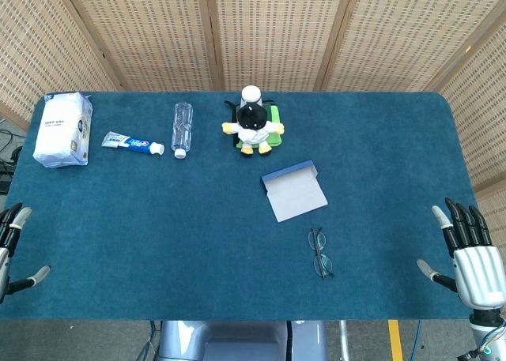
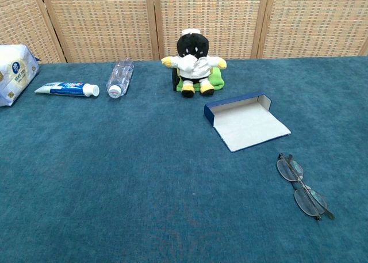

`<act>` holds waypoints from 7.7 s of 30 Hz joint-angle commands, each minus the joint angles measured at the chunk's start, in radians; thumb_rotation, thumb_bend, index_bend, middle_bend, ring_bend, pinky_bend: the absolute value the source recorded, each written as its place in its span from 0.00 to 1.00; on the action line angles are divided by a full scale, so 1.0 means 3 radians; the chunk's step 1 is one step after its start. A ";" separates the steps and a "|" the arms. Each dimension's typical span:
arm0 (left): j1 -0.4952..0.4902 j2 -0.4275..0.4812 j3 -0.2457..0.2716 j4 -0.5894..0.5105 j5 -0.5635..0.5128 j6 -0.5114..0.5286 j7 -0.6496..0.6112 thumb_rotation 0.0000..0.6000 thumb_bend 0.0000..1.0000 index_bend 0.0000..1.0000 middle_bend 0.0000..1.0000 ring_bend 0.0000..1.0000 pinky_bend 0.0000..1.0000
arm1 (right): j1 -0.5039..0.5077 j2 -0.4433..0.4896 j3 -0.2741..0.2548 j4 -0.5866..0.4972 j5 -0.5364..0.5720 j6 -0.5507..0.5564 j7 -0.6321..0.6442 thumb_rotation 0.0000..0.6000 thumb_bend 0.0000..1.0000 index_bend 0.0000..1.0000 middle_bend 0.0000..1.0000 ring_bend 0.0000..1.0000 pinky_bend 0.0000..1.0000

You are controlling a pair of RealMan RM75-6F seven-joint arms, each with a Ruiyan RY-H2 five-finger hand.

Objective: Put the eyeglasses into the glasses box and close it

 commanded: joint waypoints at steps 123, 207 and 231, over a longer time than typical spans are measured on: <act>-0.0441 -0.0337 -0.0166 0.0169 -0.0521 -0.0604 0.0421 1.00 0.02 0.00 0.00 0.00 0.00 | 0.2051 -0.0360 -0.0649 0.0796 -0.0809 -0.2060 -0.0108 1.00 0.23 0.30 0.00 0.00 0.14; -0.0490 -0.0364 -0.0139 0.0205 -0.0595 -0.0680 0.0433 1.00 0.03 0.00 0.00 0.00 0.00 | 0.2630 -0.0964 -0.0284 0.1327 -0.0579 -0.2113 -0.0724 1.00 0.47 0.59 0.13 0.00 0.14; -0.0518 -0.0302 -0.0162 0.0218 -0.0677 -0.0767 0.0285 1.00 0.03 0.00 0.00 0.00 0.00 | 0.3191 -0.1746 0.0172 0.2315 0.0052 -0.2946 -0.2042 1.00 0.49 0.59 0.16 0.01 0.14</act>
